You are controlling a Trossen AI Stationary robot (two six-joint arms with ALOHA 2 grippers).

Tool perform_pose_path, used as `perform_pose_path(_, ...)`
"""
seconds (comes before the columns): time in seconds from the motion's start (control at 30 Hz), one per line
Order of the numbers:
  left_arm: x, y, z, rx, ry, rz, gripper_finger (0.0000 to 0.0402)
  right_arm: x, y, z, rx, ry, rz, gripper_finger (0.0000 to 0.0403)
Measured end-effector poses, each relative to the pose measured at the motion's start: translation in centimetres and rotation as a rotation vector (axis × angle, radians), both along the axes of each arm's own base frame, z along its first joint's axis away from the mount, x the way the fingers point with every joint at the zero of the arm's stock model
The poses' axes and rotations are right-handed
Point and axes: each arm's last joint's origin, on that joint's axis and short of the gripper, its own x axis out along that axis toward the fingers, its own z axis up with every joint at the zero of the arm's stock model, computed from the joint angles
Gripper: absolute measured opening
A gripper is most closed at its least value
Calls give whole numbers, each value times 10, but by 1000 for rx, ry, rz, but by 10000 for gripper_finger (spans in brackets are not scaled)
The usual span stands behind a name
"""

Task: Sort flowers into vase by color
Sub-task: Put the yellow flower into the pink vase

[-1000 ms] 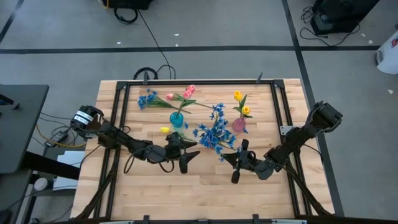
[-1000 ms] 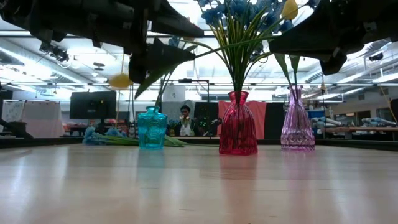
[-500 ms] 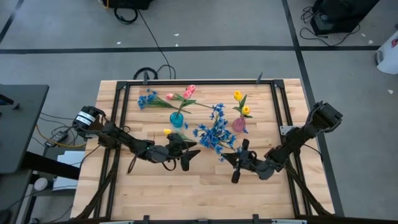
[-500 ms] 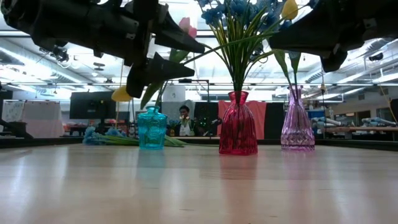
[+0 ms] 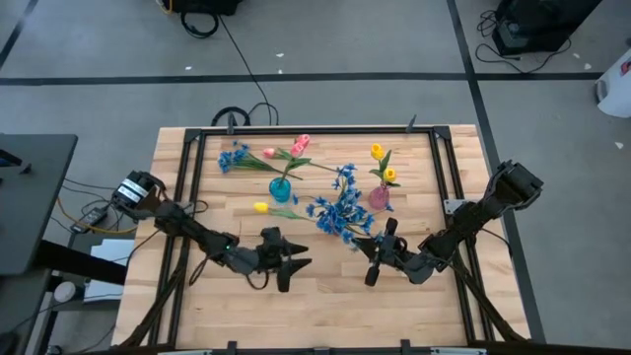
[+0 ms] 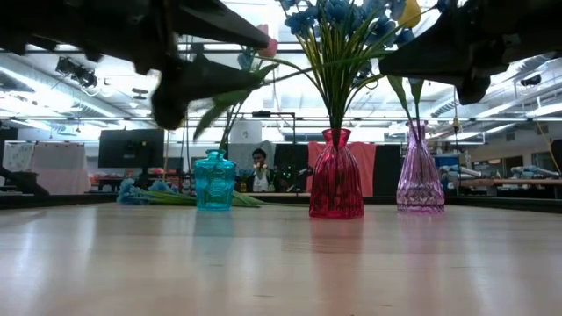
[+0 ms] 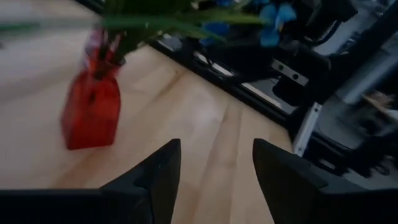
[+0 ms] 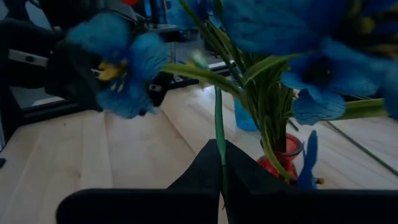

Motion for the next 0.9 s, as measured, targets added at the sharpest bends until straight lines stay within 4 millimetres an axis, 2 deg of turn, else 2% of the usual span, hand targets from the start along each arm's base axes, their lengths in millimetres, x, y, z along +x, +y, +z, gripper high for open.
perform_pose_path(0.17, -7, -9, -1, 59, -8, 103, 200, 1, 2, 3, 39, -21, 65, 12)
perform_pose_path(0.3, -7, -14, -4, 51, -35, 90, 200, 1, 7, 7, 60, -55, 119, 12)
perform_pose_path(0.4, -7, -18, -1, 115, -61, 57, 200, -1, 12, 14, 52, -95, 161, 12)
perform_pose_path(0.63, -9, -22, 22, 300, -217, 53, 200, -6, 18, 35, 18, -235, 180, 12)
perform_pose_path(0.9, 2, -2, 53, 391, -393, 144, 199, -11, 15, 59, -48, -401, 189, 12)
